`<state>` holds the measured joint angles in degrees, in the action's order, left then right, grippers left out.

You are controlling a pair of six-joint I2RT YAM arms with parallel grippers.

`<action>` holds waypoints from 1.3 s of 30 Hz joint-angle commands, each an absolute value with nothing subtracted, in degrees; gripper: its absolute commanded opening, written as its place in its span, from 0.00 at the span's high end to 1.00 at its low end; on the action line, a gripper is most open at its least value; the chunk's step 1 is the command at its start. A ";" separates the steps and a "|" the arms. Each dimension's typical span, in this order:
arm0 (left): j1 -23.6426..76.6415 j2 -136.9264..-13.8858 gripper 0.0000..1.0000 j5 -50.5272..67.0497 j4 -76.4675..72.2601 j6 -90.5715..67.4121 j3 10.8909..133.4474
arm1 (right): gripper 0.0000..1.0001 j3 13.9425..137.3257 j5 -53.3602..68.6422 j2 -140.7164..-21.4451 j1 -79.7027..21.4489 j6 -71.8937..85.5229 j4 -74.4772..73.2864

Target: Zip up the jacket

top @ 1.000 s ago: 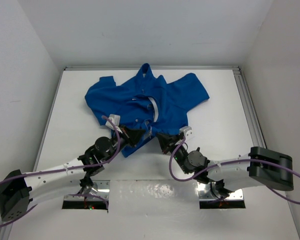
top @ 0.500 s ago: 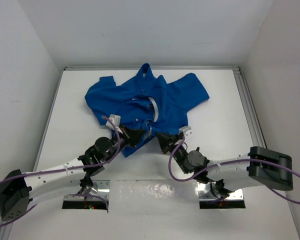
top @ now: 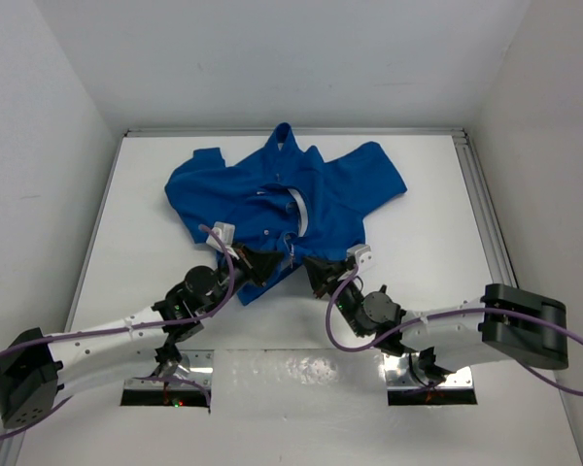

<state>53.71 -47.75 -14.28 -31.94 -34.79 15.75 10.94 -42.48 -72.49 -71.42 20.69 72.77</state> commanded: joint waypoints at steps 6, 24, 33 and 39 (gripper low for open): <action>54.84 -45.53 1.00 -15.29 -36.04 -34.80 15.91 | 1.00 13.54 -45.35 -73.13 -72.95 18.55 75.85; 55.28 -46.05 1.00 -15.64 -36.30 -35.24 15.56 | 1.00 14.15 -45.79 -73.30 -73.74 17.14 76.20; 55.63 -46.58 1.00 -15.73 -36.83 -35.33 15.29 | 1.00 14.59 -45.88 -73.74 -74.00 16.52 76.38; 55.72 -46.67 1.00 -15.91 -36.74 -35.25 15.38 | 1.00 14.68 -46.14 -73.74 -74.18 15.91 76.64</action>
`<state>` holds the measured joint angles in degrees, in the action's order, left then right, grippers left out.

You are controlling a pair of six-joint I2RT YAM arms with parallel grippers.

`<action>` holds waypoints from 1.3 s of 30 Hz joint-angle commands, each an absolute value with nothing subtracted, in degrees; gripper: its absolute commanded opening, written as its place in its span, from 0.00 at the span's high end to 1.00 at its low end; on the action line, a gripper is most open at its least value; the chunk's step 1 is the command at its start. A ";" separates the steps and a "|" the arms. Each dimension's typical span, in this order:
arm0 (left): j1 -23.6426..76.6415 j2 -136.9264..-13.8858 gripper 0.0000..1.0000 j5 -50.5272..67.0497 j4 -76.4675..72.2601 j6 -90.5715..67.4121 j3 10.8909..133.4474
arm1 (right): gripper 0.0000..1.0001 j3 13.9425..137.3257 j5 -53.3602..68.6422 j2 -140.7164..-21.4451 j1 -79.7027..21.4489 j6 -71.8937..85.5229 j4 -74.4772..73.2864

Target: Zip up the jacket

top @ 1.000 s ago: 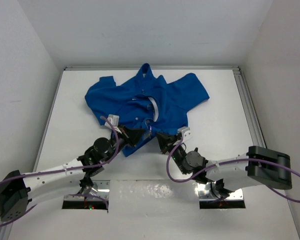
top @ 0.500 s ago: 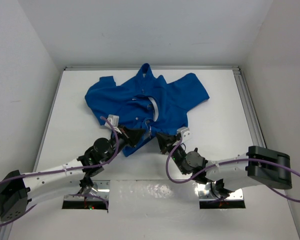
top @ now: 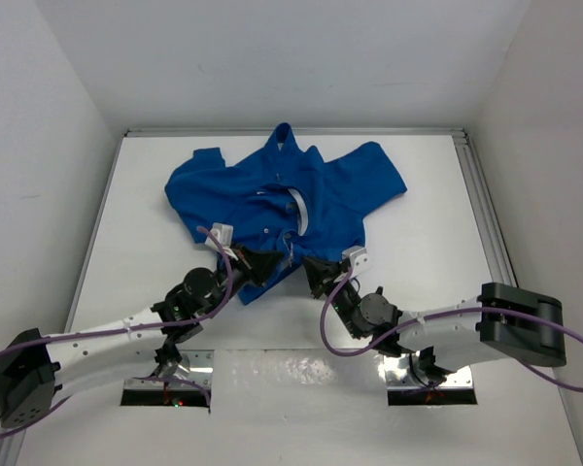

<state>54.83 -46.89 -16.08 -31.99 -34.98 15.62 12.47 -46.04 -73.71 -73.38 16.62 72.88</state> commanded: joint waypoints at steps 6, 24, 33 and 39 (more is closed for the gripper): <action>55.81 -45.18 1.00 -17.58 -36.12 -34.89 15.29 | 1.00 14.33 -46.32 -73.74 -74.53 15.56 76.99; 55.81 -46.05 1.00 -17.67 -36.12 -34.89 15.47 | 1.00 14.24 -46.93 -73.56 -74.97 14.94 77.34; 55.81 -46.32 1.00 -17.40 -36.39 -35.33 15.03 | 1.00 14.76 -46.85 -73.56 -74.97 14.50 77.34; 55.90 -46.41 1.00 -17.14 -36.56 -35.42 14.94 | 1.00 14.85 -46.85 -73.74 -74.88 14.50 77.08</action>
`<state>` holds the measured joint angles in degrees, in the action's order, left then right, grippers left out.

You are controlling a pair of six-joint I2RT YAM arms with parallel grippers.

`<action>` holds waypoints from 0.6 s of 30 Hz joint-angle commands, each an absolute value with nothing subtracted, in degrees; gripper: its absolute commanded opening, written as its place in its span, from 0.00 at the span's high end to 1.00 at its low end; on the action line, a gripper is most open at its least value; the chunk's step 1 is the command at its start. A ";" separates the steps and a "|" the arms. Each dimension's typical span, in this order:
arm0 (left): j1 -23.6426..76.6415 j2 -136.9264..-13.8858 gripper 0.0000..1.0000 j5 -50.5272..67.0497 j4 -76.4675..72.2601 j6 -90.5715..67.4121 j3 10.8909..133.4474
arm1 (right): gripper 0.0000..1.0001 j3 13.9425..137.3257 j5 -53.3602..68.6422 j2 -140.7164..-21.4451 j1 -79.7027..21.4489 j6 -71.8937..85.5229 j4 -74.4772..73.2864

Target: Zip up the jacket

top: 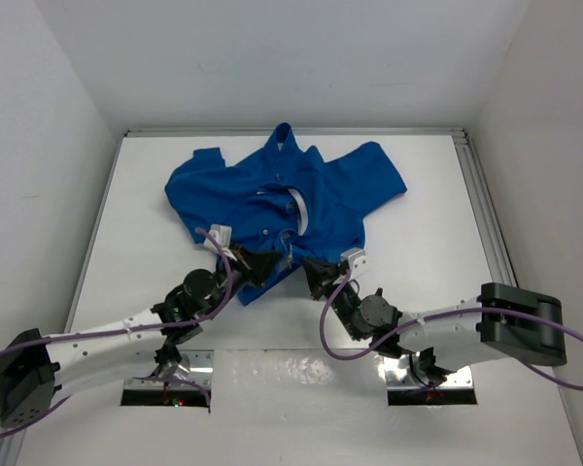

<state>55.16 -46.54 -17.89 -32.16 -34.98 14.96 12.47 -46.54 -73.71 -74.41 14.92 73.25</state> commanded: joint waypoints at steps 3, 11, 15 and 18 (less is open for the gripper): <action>55.90 -46.41 1.00 -16.88 -36.83 -35.42 14.85 | 1.00 15.03 -46.93 -73.92 -74.97 14.50 76.99; 55.99 -45.79 1.00 -16.70 -36.74 -35.51 14.76 | 1.00 15.29 -47.29 -74.36 -74.97 14.33 76.82; 56.07 -46.05 1.00 -16.52 -36.74 -35.68 14.68 | 1.00 15.47 -47.29 -74.36 -74.97 14.06 77.08; 56.34 -45.79 1.00 -17.40 -36.39 -35.60 14.68 | 1.00 15.29 -47.46 -74.35 -74.97 13.89 76.99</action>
